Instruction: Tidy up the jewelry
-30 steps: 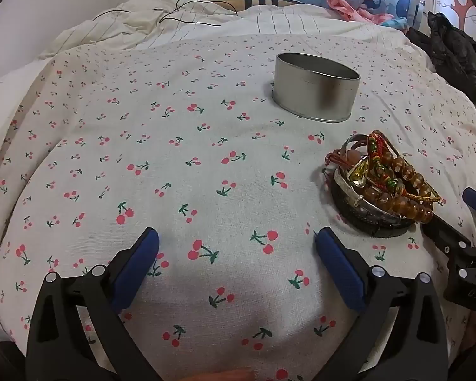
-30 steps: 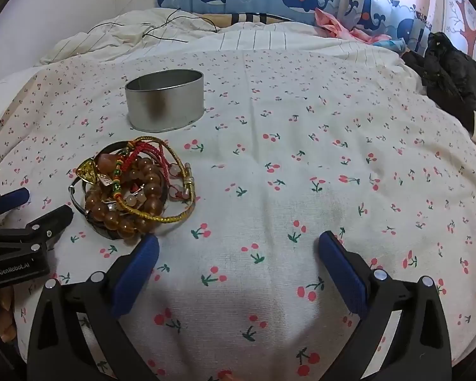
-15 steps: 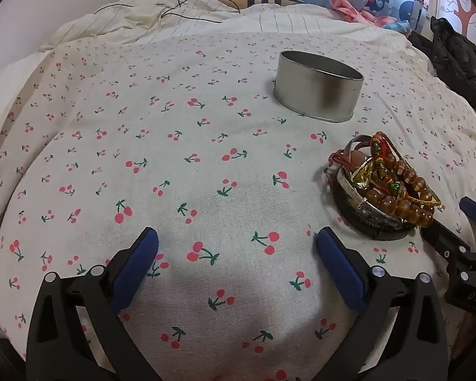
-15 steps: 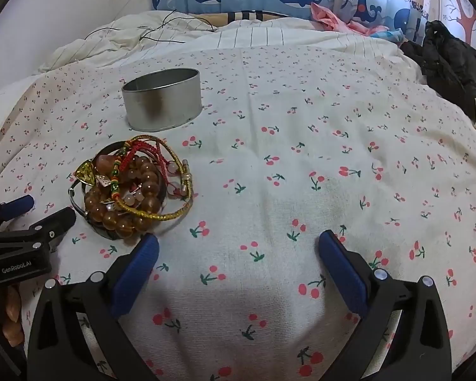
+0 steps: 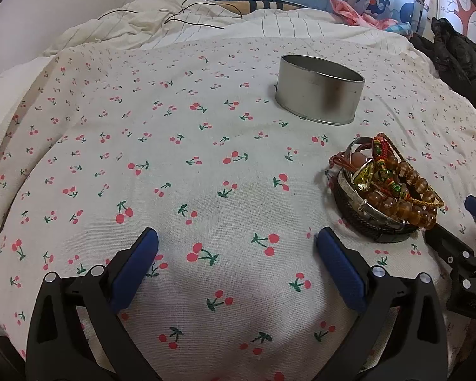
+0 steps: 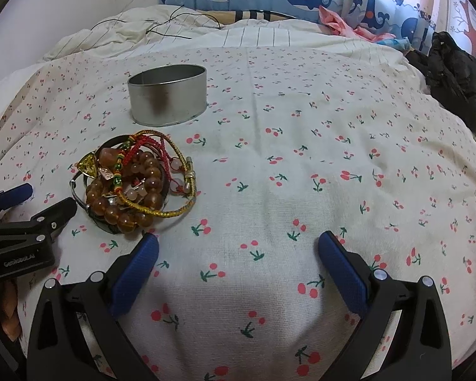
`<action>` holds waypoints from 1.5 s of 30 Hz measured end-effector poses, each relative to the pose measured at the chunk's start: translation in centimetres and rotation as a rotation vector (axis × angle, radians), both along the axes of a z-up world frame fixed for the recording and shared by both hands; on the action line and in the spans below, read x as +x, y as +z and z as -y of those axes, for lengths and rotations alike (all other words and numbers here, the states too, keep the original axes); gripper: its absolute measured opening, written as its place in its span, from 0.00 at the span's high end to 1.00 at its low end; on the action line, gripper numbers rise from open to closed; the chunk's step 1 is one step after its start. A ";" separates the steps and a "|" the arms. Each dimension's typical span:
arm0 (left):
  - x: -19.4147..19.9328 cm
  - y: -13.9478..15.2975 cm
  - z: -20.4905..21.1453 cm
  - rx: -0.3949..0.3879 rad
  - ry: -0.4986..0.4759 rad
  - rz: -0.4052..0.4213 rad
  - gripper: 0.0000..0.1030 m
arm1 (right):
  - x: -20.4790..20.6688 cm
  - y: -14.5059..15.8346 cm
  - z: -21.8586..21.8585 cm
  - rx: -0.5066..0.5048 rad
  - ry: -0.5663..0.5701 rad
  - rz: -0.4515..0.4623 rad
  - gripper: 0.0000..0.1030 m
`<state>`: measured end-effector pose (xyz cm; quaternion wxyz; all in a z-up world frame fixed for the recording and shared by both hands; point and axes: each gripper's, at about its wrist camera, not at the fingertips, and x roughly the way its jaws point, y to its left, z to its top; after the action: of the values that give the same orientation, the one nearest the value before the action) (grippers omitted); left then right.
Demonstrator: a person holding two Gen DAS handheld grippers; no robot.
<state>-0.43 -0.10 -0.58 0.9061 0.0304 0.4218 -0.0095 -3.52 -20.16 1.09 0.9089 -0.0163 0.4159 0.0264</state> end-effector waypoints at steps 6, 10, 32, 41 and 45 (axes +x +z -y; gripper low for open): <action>0.4 0.1 -0.3 -0.014 -0.004 -0.003 0.07 | 0.1 -0.1 -0.3 -0.017 -0.004 0.008 0.07; 0.6 0.1 -0.3 -0.015 -0.005 -0.001 0.07 | 0.2 -0.2 -0.3 -0.019 -0.007 0.010 0.07; 0.8 0.1 -0.4 0.000 -0.002 0.002 0.07 | 0.4 -0.4 -0.5 -0.028 -0.014 0.013 0.07; 0.8 0.1 -0.3 0.000 -0.002 0.003 0.07 | 0.4 -0.4 -0.5 -0.027 -0.014 0.013 0.07; 0.8 0.1 -0.4 -0.001 -0.002 0.003 0.07 | 0.4 -0.4 -0.4 -0.027 -0.014 0.013 0.07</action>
<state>0.41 0.25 -0.45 0.9067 0.0306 0.4206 -0.0105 -3.17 -19.71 0.66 0.9114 -0.0258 0.4105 0.0142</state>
